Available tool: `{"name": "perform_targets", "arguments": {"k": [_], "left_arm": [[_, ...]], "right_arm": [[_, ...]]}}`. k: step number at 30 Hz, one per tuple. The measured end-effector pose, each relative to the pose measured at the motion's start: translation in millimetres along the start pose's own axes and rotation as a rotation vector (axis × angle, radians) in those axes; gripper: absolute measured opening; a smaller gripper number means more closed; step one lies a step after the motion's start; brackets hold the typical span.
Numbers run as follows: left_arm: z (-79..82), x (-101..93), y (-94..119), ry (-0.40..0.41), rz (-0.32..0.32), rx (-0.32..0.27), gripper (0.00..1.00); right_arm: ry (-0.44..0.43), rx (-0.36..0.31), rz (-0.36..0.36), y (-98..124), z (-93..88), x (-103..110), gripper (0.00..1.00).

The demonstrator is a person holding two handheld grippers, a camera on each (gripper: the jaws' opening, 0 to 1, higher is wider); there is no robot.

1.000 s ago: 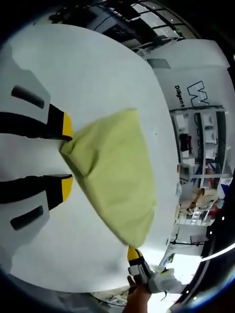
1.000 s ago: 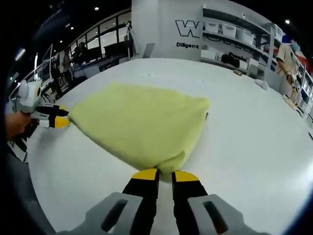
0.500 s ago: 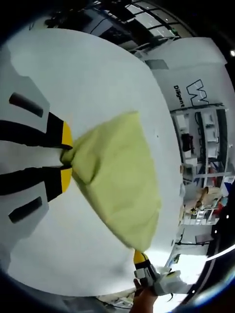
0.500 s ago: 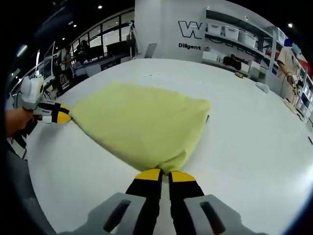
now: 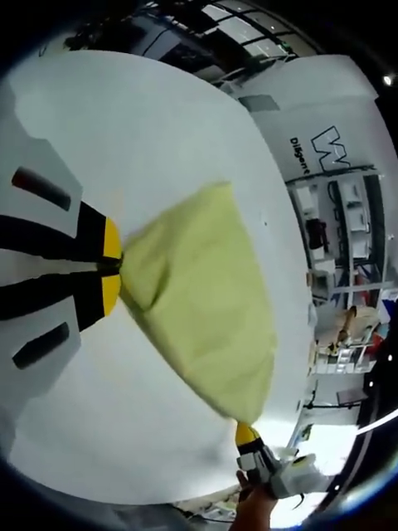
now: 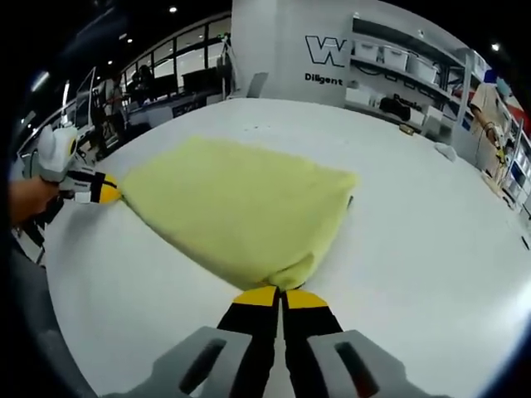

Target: Fold the garment on the visible template until the final outline fits inside the template.

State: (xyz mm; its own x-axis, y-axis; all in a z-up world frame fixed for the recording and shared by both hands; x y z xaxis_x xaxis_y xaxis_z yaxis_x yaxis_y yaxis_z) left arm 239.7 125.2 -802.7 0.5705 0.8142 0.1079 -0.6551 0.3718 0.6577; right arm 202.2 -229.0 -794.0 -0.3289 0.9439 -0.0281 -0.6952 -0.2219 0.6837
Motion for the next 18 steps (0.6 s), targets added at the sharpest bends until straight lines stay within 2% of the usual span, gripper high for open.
{"name": "perform_targets", "arguments": {"k": [9, 12, 18], "left_arm": [[-1.1, 2.4, 3, -0.013, 0.002, 0.007, 0.00], [-1.7, 3.6, 5, -0.016, 0.003, 0.010, 0.00], [-3.1, 4.5, 6, -0.019, 0.004, 0.017, 0.00]], "right_arm": [[-0.014, 0.029, -0.032, 5, -5.9, -17, 0.00], [0.012, 0.048, -0.052, 2, -6.3, -19, 0.00], [0.004, 0.068, -0.041, -4, -9.8, -18, 0.00]]}}
Point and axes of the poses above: the point that each gripper's makers call its tool centre point, and the gripper's own axes: y roughly backward along the fingers, x roughly to its left, z roughly out of its top, the point moved 9 cm from there along y, roughly backward along the fingers
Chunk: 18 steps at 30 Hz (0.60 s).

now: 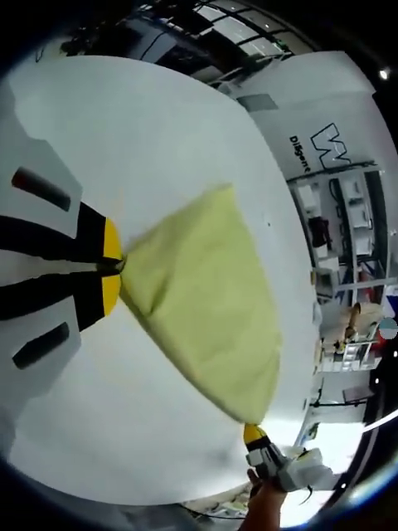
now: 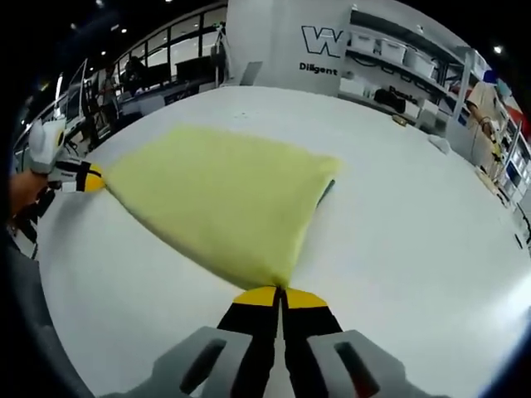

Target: Fold the garment on the visible template until the final outline fits inside the template.

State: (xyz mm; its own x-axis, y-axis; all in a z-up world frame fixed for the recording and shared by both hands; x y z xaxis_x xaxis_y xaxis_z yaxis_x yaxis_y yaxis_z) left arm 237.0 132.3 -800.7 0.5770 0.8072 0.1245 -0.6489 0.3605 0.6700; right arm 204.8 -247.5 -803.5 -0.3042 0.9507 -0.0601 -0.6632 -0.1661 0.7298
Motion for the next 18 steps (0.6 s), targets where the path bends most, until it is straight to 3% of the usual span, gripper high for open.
{"name": "perform_targets", "arguments": {"k": [18], "left_arm": [[-3.0, 3.1, 4.7, 0.002, 0.005, 0.019, 0.00]], "right_arm": [[-0.002, 0.005, -0.020, 0.3, 1.8, -2.7, 0.00]]}}
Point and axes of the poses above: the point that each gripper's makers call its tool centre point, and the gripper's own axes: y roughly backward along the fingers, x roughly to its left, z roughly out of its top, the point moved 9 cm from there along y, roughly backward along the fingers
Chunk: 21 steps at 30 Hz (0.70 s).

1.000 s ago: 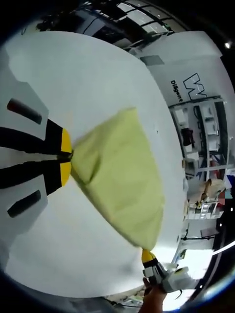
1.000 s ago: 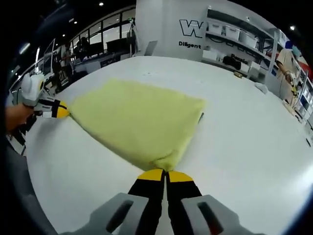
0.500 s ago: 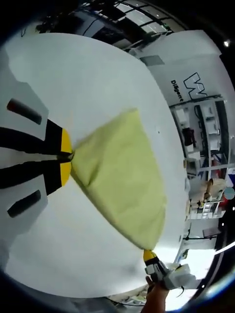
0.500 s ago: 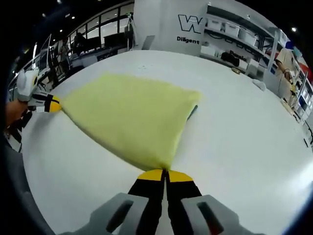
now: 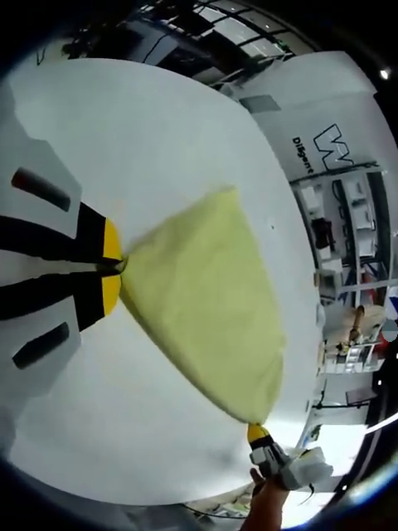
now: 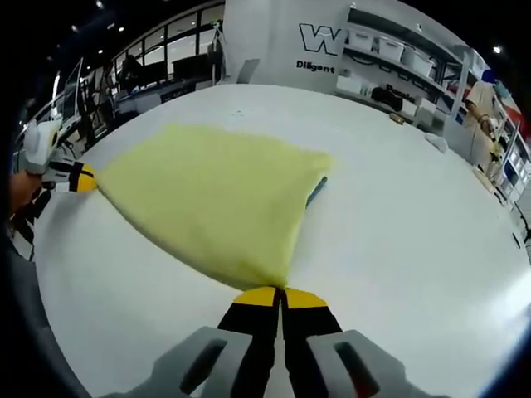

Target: Fold the garment on the visible template until the final outline fits inside the template.

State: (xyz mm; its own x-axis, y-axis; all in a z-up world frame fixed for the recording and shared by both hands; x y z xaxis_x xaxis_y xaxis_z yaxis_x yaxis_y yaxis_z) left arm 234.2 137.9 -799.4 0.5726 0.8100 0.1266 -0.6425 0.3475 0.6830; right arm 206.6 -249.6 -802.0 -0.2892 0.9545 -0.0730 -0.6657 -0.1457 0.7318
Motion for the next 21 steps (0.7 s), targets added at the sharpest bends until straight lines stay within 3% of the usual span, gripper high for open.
{"name": "perform_targets", "arguments": {"k": [12, 21], "left_arm": [[-5.3, -5.5, 7, 0.008, -0.008, 0.000, 0.00], [-15.0, -15.2, 21, 0.004, -0.019, 0.004, 0.00]], "right_arm": [[0.022, 0.017, 0.028, 8, -0.7, 4, 0.00], [0.047, 0.068, 0.045, 25, -12.5, 14, 0.00]]}}
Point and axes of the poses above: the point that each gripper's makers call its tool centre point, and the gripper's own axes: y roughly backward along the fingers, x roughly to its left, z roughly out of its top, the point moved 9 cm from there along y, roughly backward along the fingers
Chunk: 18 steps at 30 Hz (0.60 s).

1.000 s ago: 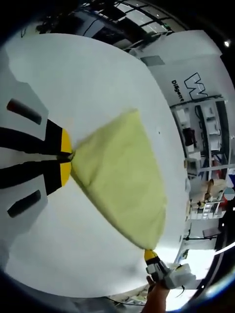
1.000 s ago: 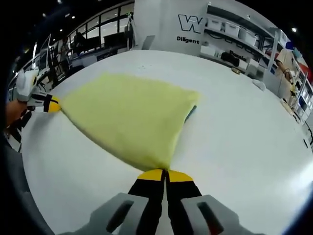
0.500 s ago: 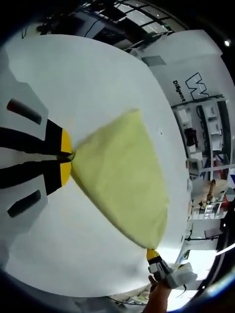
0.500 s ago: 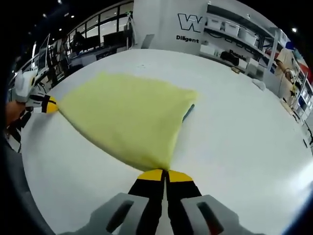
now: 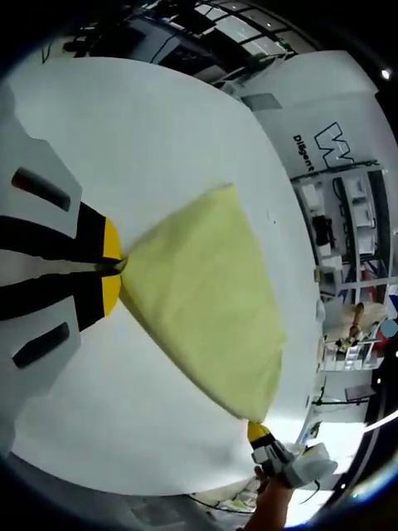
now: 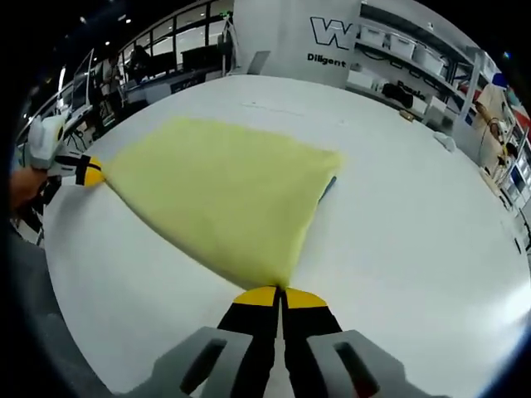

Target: Fold the garment on the visible template until the final outline fits inside the template.

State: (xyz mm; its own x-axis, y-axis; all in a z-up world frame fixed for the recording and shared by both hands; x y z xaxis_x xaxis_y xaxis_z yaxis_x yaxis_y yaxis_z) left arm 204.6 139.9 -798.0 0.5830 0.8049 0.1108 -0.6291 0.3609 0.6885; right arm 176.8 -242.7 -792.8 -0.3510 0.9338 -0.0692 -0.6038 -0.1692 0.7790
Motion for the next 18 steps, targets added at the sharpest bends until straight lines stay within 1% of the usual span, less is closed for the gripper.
{"name": "perform_targets", "arguments": {"k": [2, 5, 11, 18], "left_arm": [[-2.3, -1.9, 2, 0.001, -0.001, 0.003, 0.00], [-5.9, -5.9, 7, 0.003, -0.003, 0.009, 0.00], [-9.4, -13.8, 17, 0.001, -0.012, 0.014, 0.00], [-13.8, -16.9, 21, 0.003, -0.015, 0.031, 0.00]], "right_arm": [[0.009, 0.013, 0.006, 3, -3.4, 4, 0.00], [0.006, 0.024, 0.010, 7, -7.2, 4, 0.00], [0.017, 0.038, 0.015, 15, -8.8, 7, 0.00], [0.022, 0.061, 0.021, 16, -13.2, 11, 0.00]]}}
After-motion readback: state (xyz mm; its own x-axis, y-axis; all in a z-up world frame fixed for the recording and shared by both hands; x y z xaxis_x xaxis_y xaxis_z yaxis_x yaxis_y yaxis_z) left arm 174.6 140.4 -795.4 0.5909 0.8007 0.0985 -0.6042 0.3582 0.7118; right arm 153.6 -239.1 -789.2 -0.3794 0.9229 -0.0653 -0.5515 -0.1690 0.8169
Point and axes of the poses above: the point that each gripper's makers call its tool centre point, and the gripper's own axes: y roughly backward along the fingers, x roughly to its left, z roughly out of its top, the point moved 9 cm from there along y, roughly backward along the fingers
